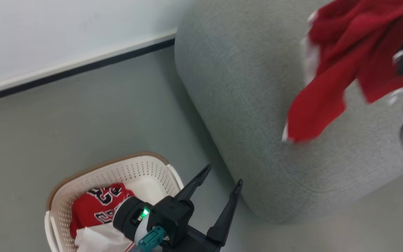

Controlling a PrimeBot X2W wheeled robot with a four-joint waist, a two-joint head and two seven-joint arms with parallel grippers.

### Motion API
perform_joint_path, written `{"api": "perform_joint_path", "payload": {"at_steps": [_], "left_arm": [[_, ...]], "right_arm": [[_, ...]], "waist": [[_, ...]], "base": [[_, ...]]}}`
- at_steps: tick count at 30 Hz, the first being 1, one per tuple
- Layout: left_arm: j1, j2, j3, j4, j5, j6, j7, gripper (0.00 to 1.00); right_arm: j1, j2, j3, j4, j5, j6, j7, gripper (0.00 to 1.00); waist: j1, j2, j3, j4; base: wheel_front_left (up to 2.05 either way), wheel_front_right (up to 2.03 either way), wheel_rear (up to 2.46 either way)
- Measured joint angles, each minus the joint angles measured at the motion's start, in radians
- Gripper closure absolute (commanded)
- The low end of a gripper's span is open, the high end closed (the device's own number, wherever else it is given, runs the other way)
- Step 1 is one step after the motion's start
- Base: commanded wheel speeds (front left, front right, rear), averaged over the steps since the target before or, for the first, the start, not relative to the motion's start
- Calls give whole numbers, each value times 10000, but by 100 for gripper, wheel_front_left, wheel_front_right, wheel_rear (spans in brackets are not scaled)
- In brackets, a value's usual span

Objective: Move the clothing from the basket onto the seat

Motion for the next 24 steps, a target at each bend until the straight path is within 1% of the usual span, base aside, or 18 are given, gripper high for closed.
{"api": "perform_joint_path", "payload": {"at_steps": [4, 7, 10, 13, 15, 16, 18, 24], "left_arm": [[-269, -17, -153, -109, 109, -4, 29, 0], [-609, -25, -257, -113, 173, -35, 92, 0], [-832, -21, -230, -144, 336, -104, 92, 0], [-866, -21, -198, -244, 422, -104, 92, 0], [-865, -13, -148, -274, 422, -102, 90, 0], [-865, 2, -113, -307, 422, -102, 90, 0], [-864, 48, -36, -364, 422, -102, 88, 0], [-863, 169, 533, -355, 384, -8, -56, 0]], "right_arm": [[-1456, -658, -1216, 997, 485, -171, 52, 100], [-2359, -1290, -1927, 1852, 525, -257, 35, 100], [-2996, -1829, -2197, 2569, 437, -341, -48, 100], [-3218, -2094, -2123, 3227, 174, -343, -61, 100], [-3247, -2102, -2065, 3741, 67, -349, -84, 100], [-3239, -2071, -2021, 3969, 4, -408, -115, 100], [-3195, -1933, -1960, 4422, -61, -430, -150, 100], [-2913, -1007, -1634, 5651, -161, -431, -228, 100]], "waist": [[0, 0, 467, 386], [1, 0, 776, 763], [-1, 0, 1045, 1174], [-1, 0, 1306, 1574], [-1, 0, 1483, 1819], [-1, 0, 1571, 1930], [-1, 0, 1760, 2125], [0, 1, 2212, 2532]], "base": [[0, 0, 0], [0, 0, 0], [0, 0, 0], [0, 0, 0], [0, 0, 0], [0, 0, 0], [0, 0, 0], [0, 0, 0]]}}
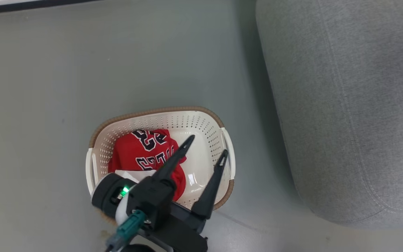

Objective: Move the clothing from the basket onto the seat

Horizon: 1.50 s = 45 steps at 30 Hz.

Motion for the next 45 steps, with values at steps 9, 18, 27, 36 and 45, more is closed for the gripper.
{"api": "perform_joint_path", "payload": {"at_steps": [9, 18, 27, 36, 45], "left_arm": [[-293, -92, 600, 512, -462, 6, -464, 0], [-408, -355, 949, 1333, -1087, 6, -1120, 0], [-170, -416, 1569, 2395, -1597, 10, -1931, 0], [841, -186, 1912, 3233, -1659, 94, -2385, 0], [1760, -46, 2075, 3691, -1638, 184, -2796, 0]], "right_arm": [[259, 84, 351, 1030, -508, 21, -98, 0], [1188, -188, 1283, 754, -1778, 430, -142, 0], [3879, 313, 1258, -1281, -2226, 545, -146, 0], [6358, 1026, 1576, -3279, -2732, 518, -146, 0], [8817, 1567, 1615, -5204, -3030, 301, -144, 0]], "waist": [[-2, -1, -299, 14], [-3, -2, -1183, -30], [-4, -3, -2572, 88], [-6, -4, -3790, 258], [-6, -4, -4814, 764]], "base": [[0, 0, 0], [0, 0, 0], [0, 0, 0], [0, 0, 0], [0, 0, 0]]}}
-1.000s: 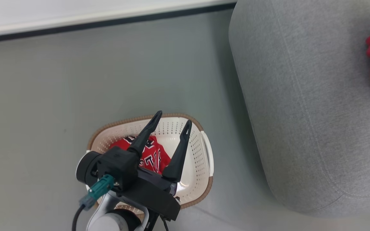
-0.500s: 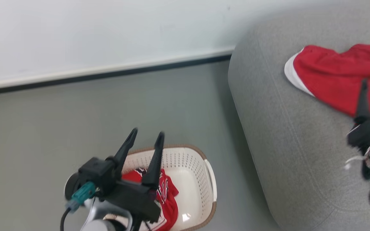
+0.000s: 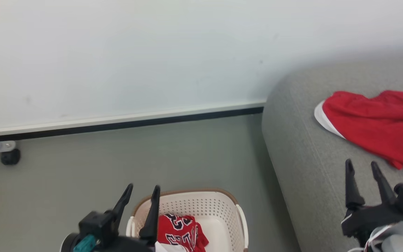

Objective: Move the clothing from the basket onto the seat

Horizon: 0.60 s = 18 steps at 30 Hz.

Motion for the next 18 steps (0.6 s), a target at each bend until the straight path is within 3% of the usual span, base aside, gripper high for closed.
{"api": "perform_joint_path", "payload": {"at_steps": [8, 18], "left_arm": [[594, 378, 351, 203, 148, 77, -337, 0], [1096, 706, 901, 268, 176, 163, -685, 0]], "right_arm": [[1283, 242, 234, -1185, -721, -211, 0, 0], [1894, 481, 393, -1914, -1340, -301, -2, 0]], "waist": [[2, 0, -522, 667], [3, 0, -823, 1009]], "base": [[0, 0, 0], [0, 0, 0]]}}
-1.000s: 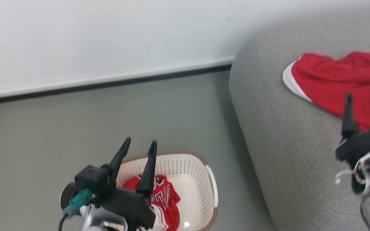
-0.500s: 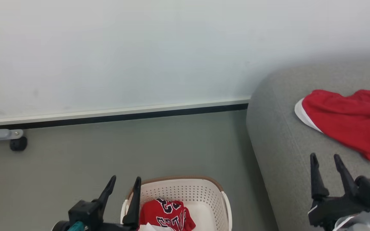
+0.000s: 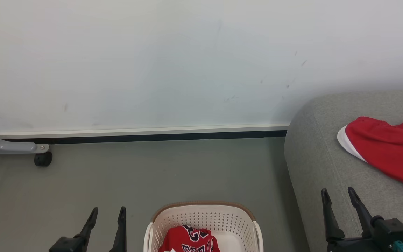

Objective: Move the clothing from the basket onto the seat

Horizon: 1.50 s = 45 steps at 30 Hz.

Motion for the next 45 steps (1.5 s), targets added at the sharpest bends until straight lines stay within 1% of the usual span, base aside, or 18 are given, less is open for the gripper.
{"api": "perform_joint_path", "payload": {"at_steps": [13, 29, 32, 34, 41, 45], "left_arm": [[65, 50, 286, -31, 15, 82, -222, 0], [63, -25, 270, -27, 44, 84, -249, 0], [63, -19, 278, -27, 123, 84, -249, 0], [63, -21, 263, -25, 182, 84, -251, 0], [59, -21, 274, 8, 186, 84, -265, 0], [57, -19, 259, 15, 194, 84, -263, 0]], "right_arm": [[366, 81, -119, -525, -502, -79, 0, 0], [357, -184, 140, -485, -784, -71, 77, 0], [322, -219, 217, -397, -821, 13, 165, 0], [305, -326, 299, -284, -901, 15, 301, 0], [6, -878, 573, -2, -1781, 61, 508, 0], [-142, -941, 614, 136, -1902, 61, 518, 0]], "waist": [[1, 2, 21, -119], [1, 2, 129, -79], [1, 2, 160, -93], [2, 2, 175, -102], [2, 2, 207, -199], [1, 2, 213, -243]], "base": [[0, 0, 0], [0, 0, 0], [0, 0, 0], [0, 0, 0], [0, 0, 0], [0, 0, 0]]}}
